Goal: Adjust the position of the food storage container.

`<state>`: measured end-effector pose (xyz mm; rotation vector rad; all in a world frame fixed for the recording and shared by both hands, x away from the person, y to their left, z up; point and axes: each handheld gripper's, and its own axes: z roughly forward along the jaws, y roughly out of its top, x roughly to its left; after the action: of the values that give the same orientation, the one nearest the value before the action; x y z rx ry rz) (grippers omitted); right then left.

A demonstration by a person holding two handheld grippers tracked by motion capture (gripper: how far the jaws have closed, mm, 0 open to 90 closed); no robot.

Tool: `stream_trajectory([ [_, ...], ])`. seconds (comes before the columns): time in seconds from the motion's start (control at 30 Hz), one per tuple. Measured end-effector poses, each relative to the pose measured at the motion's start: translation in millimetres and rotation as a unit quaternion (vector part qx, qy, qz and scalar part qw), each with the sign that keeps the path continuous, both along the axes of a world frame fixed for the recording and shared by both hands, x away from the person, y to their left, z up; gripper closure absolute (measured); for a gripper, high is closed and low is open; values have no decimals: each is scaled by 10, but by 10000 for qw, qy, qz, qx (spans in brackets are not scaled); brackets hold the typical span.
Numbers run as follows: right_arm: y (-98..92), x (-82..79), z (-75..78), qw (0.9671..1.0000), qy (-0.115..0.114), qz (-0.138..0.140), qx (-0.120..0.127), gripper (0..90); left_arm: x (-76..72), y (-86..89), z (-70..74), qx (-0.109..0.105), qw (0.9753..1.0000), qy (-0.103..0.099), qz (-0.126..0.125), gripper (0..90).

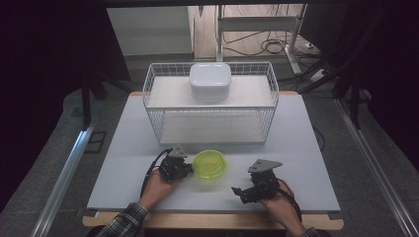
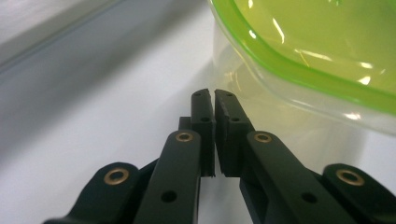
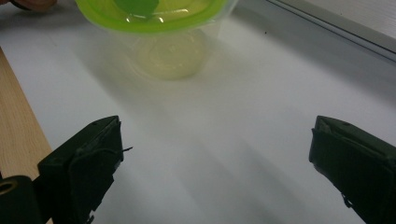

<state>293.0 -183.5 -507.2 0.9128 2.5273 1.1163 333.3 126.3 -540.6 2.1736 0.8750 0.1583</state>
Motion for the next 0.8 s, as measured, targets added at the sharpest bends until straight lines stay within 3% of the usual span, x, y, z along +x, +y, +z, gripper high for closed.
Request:
stream_trajectory([
  [0.17, -1, -4, -1, 10000, 4, 14, -18, 31, -30, -76, 16, 97, 9999, -60, -50, 860],
  [0.3, -9, -5, 3, 10000, 2, 13, 4, 30, -51, -14, 63, 179, 9997, -148, 108, 803],
  [0.4, -19, -5, 9, 10000, 7, 0, 19, 30, -111, 39, 136, 163, 9989, -361, 268, 700],
  [0.57, -34, -1, 13, 10000, 9, -3, 43, 31, -263, 107, 258, 284, 9951, -855, 403, 502],
  [0.8, -47, -6, 17, 10000, -6, -18, 55, 31, -417, 242, 344, 53, 9930, -1065, 508, 274],
])
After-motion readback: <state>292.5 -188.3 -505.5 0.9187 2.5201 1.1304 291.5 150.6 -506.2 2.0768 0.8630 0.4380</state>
